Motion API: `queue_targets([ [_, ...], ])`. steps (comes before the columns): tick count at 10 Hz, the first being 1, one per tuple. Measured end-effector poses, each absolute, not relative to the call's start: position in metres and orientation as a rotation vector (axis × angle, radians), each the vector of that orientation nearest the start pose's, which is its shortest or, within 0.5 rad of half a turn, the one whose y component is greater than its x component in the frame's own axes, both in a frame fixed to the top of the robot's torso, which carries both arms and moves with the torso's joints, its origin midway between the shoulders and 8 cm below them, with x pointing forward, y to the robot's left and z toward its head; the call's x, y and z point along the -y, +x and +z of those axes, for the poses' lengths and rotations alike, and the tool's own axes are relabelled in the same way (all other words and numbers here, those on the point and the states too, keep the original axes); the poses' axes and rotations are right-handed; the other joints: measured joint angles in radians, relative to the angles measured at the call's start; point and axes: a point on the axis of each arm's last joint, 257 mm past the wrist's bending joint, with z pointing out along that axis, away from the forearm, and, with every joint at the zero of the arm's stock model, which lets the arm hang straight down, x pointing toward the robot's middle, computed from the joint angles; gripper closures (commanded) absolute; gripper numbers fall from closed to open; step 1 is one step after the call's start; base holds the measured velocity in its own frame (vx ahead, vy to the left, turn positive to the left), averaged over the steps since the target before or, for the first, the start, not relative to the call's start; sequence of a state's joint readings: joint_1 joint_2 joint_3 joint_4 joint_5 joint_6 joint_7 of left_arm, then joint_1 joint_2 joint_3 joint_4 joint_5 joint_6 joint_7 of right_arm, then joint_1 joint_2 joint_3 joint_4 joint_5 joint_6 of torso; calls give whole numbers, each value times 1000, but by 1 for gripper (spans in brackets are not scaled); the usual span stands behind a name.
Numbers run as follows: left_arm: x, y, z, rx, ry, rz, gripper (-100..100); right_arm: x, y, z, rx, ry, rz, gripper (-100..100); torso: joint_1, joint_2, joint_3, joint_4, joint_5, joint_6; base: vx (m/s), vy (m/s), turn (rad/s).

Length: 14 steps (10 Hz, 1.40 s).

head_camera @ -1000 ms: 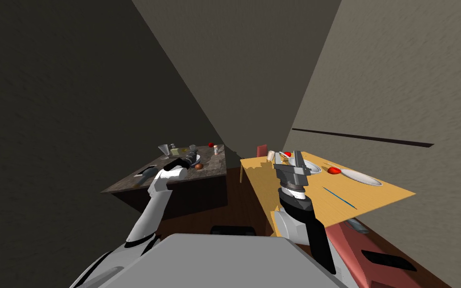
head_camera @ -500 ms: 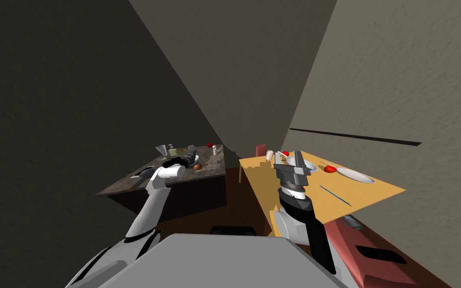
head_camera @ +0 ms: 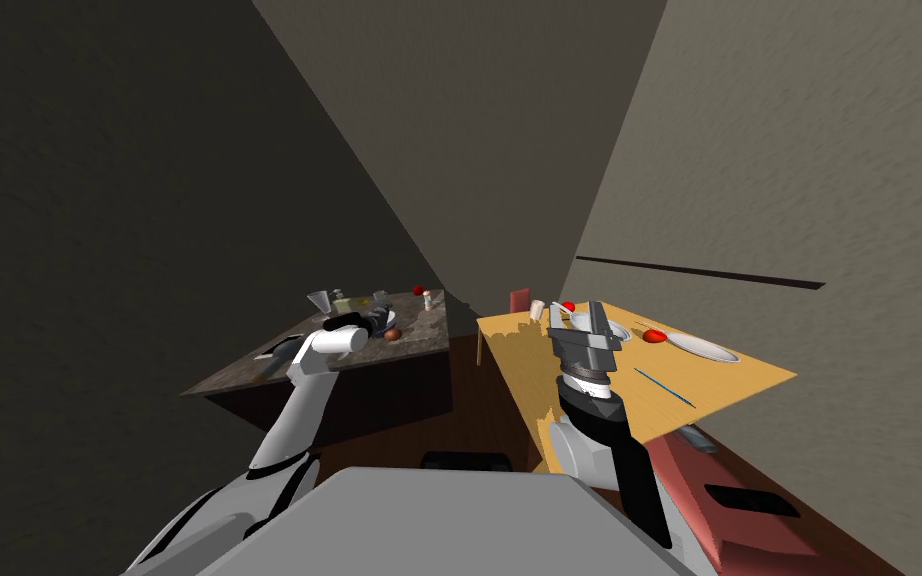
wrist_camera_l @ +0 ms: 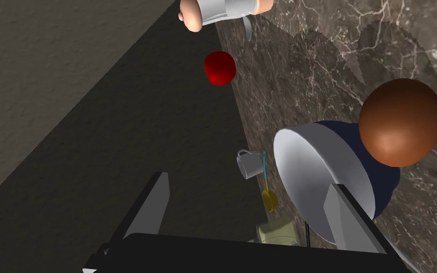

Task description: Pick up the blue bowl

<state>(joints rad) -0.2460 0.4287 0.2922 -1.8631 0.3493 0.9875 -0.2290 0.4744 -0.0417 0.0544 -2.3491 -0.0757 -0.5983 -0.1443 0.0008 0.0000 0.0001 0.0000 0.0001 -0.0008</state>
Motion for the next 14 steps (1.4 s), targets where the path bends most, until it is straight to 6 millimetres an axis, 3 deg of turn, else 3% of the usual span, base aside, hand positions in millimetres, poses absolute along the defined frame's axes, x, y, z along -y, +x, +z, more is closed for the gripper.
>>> queue_targets([
  [14, -445, 519, -155, -1679, -1588, -573, -100, 259, 313, 78, -435, 574, 1594, 0, 2, -1, -1, 0, 0, 0, 15, 20, -48],
])
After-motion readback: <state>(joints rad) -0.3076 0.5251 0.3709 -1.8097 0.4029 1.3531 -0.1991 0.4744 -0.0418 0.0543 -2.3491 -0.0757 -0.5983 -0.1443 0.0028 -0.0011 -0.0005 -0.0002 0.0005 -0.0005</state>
